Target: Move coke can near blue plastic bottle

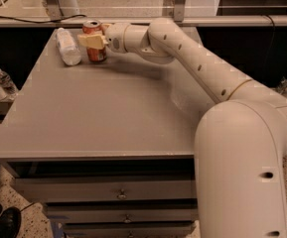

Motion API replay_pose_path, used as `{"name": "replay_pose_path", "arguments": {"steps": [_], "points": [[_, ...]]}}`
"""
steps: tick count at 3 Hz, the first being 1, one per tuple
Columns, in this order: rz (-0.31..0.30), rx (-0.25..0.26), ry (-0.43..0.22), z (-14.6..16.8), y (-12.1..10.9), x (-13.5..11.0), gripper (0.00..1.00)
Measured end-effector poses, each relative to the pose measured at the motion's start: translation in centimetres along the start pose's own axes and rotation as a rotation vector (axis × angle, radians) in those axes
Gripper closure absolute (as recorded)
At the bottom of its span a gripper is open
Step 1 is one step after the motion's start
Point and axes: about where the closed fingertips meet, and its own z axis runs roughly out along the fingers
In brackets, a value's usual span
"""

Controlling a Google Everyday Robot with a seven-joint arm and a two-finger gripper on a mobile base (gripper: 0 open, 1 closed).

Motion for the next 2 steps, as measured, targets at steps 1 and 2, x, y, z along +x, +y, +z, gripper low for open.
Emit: {"name": "replay_pose_path", "arguments": {"steps": [1,2], "points": [[0.002,-0.003,0.001,-0.22,0.14,0.06,0.13],[0.003,-0.009,0.005,-0.62,0.38,0.02,0.0]]}}
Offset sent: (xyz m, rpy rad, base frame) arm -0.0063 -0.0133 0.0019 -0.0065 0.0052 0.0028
